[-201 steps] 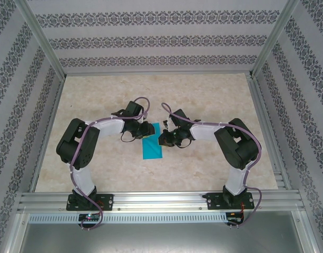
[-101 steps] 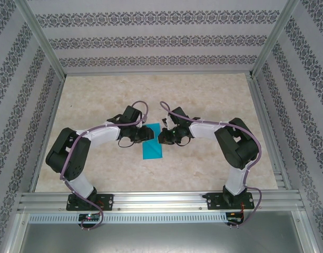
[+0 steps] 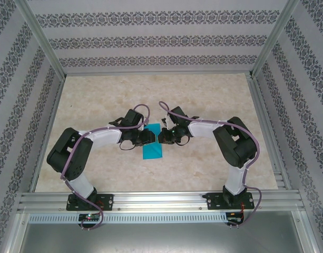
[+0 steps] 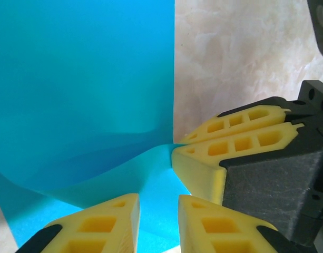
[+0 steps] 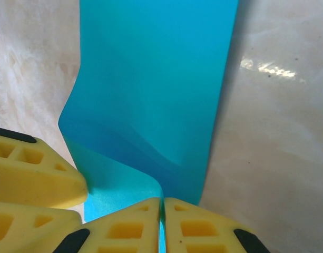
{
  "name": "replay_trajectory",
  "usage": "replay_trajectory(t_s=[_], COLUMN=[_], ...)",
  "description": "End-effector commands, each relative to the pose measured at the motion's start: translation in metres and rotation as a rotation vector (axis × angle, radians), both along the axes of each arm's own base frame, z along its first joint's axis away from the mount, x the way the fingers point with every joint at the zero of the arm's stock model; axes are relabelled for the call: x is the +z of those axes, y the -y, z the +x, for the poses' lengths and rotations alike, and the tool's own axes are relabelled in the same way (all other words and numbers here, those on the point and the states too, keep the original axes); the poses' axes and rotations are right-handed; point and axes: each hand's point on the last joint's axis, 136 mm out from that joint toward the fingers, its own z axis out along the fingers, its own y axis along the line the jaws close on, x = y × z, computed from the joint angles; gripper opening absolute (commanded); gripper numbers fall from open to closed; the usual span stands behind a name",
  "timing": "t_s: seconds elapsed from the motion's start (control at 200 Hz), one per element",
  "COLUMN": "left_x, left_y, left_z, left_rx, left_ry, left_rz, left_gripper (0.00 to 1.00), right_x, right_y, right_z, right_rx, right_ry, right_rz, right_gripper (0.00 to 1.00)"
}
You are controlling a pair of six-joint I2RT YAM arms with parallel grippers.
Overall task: Fold a paper plane with a square sheet of paper (pick it up from the middle)
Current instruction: Fold the triangle a second time at the center of the table.
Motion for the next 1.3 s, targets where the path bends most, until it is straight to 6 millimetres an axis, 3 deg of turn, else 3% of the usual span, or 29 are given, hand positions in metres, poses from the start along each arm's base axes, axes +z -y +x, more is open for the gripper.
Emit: replay_trajectory(t_s=[0.0,1.294], left_x=[0.0,-0.017], left_y=[0.01,0.006], left_z=[0.002,-0.001], left_rx=[-0.013,-0.001], left_ry=[0.009,-0.032], left_rz=[-0.025,0.006], left_gripper=[0.26,0.25], right_x=[0.0,-0.011], right_y=[-0.003,-0.006], right_z=[0.007,0.012], right_rx=[0.008,0.013], right_ry=[0.028,0.019], right_rz=[-0.011,-0.033], right_gripper=[0.11,0.12])
